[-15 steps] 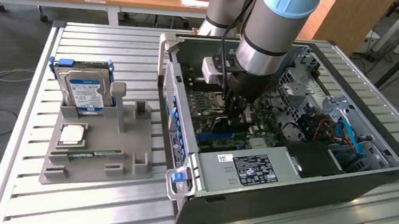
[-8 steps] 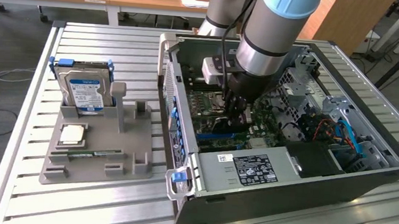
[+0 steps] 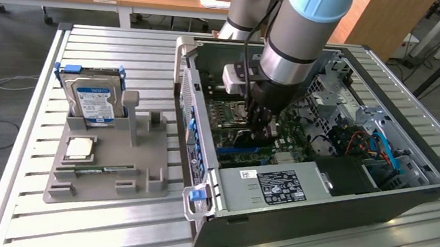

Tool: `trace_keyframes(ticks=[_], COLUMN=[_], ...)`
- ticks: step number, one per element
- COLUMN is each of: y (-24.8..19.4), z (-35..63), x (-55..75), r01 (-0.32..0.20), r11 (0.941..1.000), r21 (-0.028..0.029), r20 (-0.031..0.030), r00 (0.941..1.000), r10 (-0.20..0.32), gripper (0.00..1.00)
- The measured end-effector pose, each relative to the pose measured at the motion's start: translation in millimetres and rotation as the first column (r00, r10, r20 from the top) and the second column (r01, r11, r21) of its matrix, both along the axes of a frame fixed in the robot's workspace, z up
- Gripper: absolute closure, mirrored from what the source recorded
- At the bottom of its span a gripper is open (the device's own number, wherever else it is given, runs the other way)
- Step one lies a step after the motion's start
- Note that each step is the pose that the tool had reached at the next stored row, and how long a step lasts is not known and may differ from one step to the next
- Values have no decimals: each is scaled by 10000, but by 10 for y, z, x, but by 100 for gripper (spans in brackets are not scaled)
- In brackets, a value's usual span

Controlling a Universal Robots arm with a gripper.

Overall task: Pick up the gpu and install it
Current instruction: 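Insert the gpu into the slot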

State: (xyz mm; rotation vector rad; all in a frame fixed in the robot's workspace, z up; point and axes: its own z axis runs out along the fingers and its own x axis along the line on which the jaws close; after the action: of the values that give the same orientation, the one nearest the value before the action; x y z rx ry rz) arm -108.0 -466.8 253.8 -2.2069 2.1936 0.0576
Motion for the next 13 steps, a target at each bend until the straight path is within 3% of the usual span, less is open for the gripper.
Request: trace_keyframes(ticks=[13], y=[0], z=[-27], x=[0], r01=[15], r11=[10000], r21=[-2], r20=[-1], r00=[10000], r10=[-15], gripper=[73])
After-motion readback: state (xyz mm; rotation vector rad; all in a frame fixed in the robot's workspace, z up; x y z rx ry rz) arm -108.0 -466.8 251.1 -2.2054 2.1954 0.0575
